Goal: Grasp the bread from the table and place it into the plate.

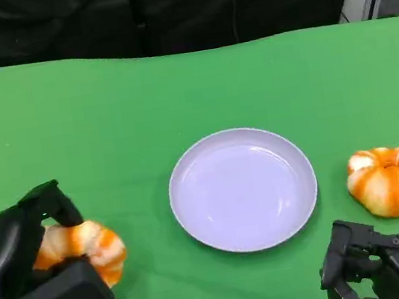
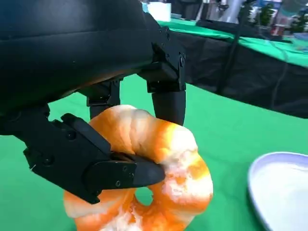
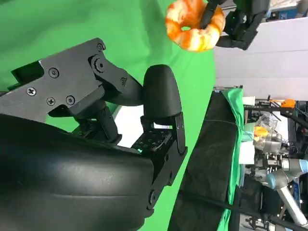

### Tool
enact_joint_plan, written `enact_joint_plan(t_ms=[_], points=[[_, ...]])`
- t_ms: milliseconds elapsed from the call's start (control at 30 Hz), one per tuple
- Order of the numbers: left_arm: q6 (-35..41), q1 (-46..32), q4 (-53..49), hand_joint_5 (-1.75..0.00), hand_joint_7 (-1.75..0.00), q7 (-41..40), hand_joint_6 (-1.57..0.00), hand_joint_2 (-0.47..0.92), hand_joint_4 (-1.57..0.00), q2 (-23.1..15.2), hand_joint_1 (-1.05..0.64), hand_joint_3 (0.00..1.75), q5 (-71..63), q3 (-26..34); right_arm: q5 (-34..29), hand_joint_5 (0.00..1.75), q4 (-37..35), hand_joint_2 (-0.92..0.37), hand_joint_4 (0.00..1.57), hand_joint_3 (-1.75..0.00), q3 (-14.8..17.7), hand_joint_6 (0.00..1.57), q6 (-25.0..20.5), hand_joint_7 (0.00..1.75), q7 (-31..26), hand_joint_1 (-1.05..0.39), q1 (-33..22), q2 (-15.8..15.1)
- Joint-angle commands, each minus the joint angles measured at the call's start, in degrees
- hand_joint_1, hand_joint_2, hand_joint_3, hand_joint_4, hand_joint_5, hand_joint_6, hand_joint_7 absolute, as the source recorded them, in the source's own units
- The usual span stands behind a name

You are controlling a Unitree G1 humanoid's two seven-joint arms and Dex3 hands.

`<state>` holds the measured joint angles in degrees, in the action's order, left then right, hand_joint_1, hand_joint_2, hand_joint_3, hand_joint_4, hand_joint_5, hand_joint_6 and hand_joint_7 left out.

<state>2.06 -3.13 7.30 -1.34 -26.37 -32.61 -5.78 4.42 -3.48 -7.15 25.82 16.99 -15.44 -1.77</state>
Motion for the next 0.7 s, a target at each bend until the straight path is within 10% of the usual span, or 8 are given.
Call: enact_joint_plan(t_ms=[33,700], points=[[2.07,1.49,3.18,-1.75,-1.74,2.57,-0.62,0.60,-0.76,0.90,-0.01,0.94,0.71,0.58,0.71,1.75,-0.12,-0.64,0.77,-1.06,0.61,0.72,0.18,1.53,0.15,-0.14,0.05,-0.81],[3.85,12.47,2.71,-1.75,-1.74,5.14,-0.59,0.63,-0.78,6.63,-0.06,0.89,-3.37,-6.29,1.13,1.75,3.25,-0.65,0.76,-1.05,0.15,0.70,-1.46,1.53,0.35,-0.14,-2.07,-0.81]])
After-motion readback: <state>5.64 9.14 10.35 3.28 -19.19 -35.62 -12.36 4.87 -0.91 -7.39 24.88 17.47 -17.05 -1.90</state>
